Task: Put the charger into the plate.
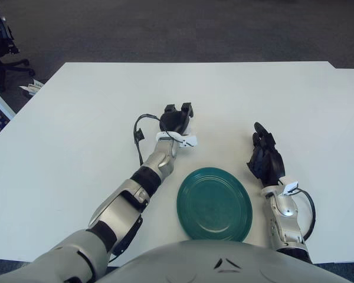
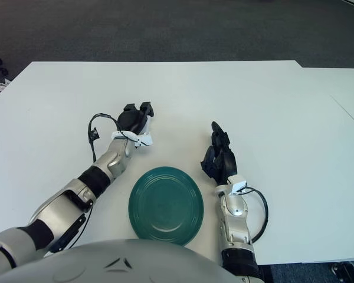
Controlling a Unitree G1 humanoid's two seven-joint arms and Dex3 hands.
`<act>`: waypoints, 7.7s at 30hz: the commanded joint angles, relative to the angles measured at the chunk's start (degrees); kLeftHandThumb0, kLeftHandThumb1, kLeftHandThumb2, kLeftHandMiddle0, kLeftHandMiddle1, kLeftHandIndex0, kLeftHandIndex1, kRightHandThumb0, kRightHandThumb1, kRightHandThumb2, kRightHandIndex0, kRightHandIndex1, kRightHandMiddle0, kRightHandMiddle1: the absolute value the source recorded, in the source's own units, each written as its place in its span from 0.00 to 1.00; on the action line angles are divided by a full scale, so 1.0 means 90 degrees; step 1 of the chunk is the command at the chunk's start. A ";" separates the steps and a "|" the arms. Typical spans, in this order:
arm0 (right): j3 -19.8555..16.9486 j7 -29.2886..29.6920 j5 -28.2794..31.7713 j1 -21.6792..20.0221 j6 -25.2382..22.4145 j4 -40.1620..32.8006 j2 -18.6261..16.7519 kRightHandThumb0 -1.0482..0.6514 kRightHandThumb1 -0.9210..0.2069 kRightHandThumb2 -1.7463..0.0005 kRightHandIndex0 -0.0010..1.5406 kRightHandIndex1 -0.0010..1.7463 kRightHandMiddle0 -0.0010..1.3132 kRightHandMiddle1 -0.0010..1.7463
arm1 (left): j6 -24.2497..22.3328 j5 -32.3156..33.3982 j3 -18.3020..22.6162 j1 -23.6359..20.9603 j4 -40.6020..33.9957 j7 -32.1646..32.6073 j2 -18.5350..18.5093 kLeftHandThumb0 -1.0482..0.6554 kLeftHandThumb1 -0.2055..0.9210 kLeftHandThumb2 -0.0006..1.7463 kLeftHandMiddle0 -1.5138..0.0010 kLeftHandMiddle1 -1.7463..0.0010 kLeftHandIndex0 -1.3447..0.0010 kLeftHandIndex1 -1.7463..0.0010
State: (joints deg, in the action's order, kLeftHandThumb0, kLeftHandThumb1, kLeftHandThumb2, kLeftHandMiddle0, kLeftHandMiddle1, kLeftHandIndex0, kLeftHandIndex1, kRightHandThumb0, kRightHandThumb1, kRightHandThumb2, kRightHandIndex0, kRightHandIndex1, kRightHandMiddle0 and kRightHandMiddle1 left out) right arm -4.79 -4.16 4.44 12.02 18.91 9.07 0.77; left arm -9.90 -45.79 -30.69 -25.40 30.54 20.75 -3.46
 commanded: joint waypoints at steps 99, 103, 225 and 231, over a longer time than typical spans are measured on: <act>0.0409 0.0515 -0.0495 0.0867 -0.0719 0.0737 -0.0212 0.16 0.00 0.43 0.12 0.01 0.00 0.24 | 0.2449 -0.0023 -0.0797 0.3673 -0.7613 -0.5155 -0.1869 0.61 0.26 0.89 0.45 0.07 0.58 0.00; 0.0429 0.0595 -0.0553 0.0842 -0.0612 0.0818 -0.0217 0.16 0.00 0.43 0.13 0.01 0.00 0.25 | 0.2526 -0.0013 -0.0842 0.3667 -0.7462 -0.5097 -0.1887 0.61 0.25 0.89 0.45 0.08 0.58 0.00; 0.0908 0.0865 0.0089 0.0877 -0.1207 0.0745 -0.0062 0.17 0.00 0.41 0.11 0.00 0.00 0.21 | -0.0490 0.5824 0.2789 0.5011 -0.6443 -0.3394 0.1920 0.03 1.00 0.41 0.72 0.96 0.92 0.48; 0.0876 0.0873 0.0053 0.0933 -0.1022 0.0609 -0.0103 0.16 0.00 0.42 0.10 0.00 0.00 0.20 | -0.0372 0.6988 0.3219 0.5303 -0.6458 -0.2791 0.2796 0.06 1.00 0.43 0.67 0.95 0.89 0.44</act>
State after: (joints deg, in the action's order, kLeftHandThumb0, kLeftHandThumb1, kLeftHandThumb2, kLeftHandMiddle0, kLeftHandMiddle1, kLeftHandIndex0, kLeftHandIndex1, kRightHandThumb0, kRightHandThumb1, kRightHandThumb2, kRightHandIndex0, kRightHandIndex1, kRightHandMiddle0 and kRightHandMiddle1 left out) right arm 4.59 0.66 7.45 18.45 14.02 -0.61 1.13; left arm -7.84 -2.69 -14.02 16.99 -29.99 -16.05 6.04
